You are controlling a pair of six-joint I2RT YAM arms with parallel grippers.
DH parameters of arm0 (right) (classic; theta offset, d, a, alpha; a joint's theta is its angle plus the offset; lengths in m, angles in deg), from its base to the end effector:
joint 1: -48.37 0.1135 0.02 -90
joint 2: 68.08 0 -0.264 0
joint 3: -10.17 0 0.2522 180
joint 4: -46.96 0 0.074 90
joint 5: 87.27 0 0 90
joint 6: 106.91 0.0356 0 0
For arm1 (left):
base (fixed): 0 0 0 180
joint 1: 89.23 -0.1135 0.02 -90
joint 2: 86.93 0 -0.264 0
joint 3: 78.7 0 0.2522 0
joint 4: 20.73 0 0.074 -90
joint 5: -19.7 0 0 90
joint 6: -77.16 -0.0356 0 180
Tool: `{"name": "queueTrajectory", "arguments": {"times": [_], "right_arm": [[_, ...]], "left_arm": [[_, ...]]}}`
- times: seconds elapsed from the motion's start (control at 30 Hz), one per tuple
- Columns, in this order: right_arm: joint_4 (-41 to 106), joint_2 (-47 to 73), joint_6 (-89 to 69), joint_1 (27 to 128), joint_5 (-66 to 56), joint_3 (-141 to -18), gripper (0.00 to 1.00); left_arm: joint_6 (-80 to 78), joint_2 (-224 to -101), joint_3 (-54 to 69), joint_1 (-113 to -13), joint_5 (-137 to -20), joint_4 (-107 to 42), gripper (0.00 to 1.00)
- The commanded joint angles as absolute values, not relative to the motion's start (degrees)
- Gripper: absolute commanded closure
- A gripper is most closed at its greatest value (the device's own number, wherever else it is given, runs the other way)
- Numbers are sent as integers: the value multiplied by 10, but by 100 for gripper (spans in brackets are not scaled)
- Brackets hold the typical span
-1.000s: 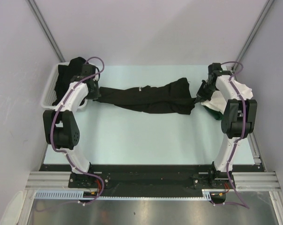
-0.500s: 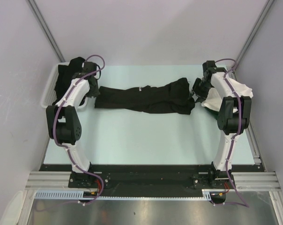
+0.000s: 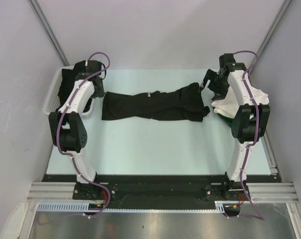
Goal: Fold and stack the t-shirts
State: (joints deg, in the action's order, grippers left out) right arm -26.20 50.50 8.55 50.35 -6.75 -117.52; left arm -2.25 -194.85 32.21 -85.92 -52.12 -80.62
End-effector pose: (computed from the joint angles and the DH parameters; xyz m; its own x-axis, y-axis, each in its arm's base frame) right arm 0.4426 0.0212 0.2871 -0.8570 0.3946 -0.3314 0.2905 0.9011 0.3218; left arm 0.4119 -0.0127 0.2875 -0.8009 -0.1286 -0.5848 -0.2670 0.9509 0.1566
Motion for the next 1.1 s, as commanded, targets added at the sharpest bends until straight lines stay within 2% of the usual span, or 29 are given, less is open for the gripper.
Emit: {"name": "queueTrajectory", "arguments": {"times": [0.0, 0.33, 0.53, 0.63, 0.97, 1.07], "right_arm": [[-277, 518, 87, 508, -76, -1193, 0], [-241, 515, 96, 571, -75, -1190, 0], [-280, 548, 23, 681, 27, -1271, 0], [-285, 558, -13, 716, 86, -1260, 0], [-260, 562, -65, 705, 131, -1186, 1], [-258, 562, -79, 697, 130, -1175, 5]], "left_arm": [[2, -1972, 344, -858, -565, -790, 71], [3, -1960, 346, -847, -583, -789, 71], [-2, -1945, 318, -847, -580, -782, 71], [-5, -1936, 310, -847, -577, -783, 71], [-31, -1912, 296, -847, -558, -791, 71], [-32, -1911, 301, -847, -559, -796, 71]]}}
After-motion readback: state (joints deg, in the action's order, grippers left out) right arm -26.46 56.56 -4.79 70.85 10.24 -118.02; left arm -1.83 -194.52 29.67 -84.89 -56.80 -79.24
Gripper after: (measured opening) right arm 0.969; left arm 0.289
